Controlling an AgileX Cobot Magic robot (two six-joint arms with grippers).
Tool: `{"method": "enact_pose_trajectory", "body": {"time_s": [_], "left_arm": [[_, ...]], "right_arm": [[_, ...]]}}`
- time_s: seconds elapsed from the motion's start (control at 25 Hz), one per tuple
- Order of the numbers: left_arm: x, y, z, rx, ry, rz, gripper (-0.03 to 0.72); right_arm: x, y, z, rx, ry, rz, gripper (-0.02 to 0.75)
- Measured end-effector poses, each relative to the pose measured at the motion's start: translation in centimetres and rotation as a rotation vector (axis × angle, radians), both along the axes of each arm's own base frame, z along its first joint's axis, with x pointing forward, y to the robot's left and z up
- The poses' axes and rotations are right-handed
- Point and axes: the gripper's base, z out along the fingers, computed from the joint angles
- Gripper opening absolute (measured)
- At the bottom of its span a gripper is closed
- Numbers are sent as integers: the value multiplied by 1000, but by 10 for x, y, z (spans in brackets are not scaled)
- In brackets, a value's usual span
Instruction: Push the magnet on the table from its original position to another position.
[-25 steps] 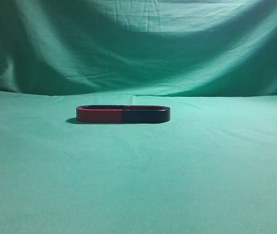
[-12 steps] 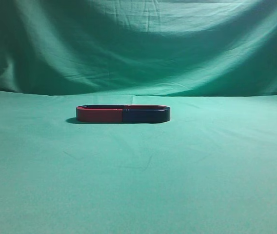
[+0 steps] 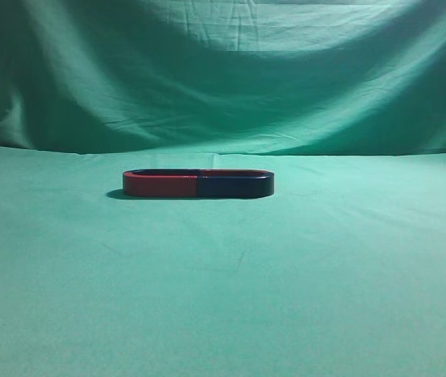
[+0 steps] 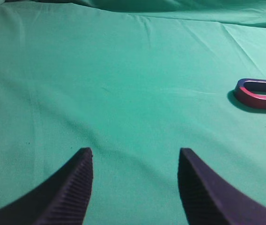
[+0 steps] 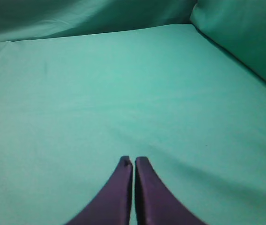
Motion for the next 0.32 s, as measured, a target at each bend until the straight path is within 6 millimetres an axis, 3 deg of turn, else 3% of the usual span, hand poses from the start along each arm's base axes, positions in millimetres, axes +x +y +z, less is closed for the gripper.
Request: {"method": "enact_pose_trajectory", "body": {"time_s": [0.32], "left_arm": [[0, 0, 0, 0, 0, 0, 372]], "right_arm": [[0, 0, 0, 0, 0, 0, 0]]}}
